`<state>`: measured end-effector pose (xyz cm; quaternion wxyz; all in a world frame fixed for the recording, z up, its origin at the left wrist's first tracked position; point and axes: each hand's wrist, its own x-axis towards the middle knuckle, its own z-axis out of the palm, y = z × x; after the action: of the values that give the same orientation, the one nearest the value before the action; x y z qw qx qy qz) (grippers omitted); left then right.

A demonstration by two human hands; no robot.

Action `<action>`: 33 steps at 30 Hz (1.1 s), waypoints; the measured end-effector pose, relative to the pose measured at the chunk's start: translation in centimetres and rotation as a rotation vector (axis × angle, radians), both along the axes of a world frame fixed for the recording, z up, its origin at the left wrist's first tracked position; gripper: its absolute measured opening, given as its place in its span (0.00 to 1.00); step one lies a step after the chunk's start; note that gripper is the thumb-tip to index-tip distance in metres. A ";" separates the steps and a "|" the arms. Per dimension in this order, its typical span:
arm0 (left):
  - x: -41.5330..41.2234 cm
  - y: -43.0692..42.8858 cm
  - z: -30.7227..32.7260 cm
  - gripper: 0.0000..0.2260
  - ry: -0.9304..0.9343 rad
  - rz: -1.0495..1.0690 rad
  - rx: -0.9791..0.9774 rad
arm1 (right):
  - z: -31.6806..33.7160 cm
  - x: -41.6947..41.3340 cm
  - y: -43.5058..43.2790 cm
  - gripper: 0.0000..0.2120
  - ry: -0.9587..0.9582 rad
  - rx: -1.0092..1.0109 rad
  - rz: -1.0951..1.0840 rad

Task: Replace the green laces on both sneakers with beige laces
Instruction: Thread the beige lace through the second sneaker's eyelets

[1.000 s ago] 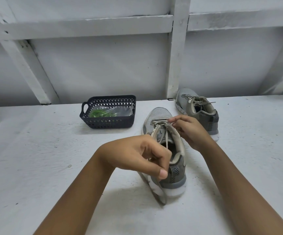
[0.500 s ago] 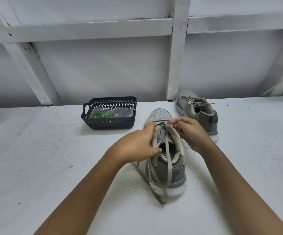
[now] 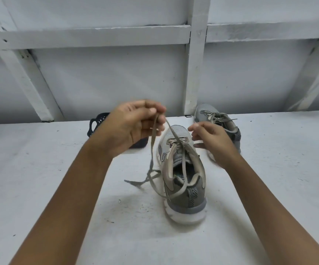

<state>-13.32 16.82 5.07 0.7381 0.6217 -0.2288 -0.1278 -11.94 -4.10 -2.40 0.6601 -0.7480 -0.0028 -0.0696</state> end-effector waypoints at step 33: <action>1.5 0.6 -5.8 0.10 0.294 -0.083 -0.061 | 5.8 4.7 1.8 0.14 0.140 0.156 0.080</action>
<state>-11.85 17.41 -0.68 0.7763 0.5635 -0.1479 -0.2407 -7.25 -2.29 3.37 0.7173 -0.6965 0.0189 0.0090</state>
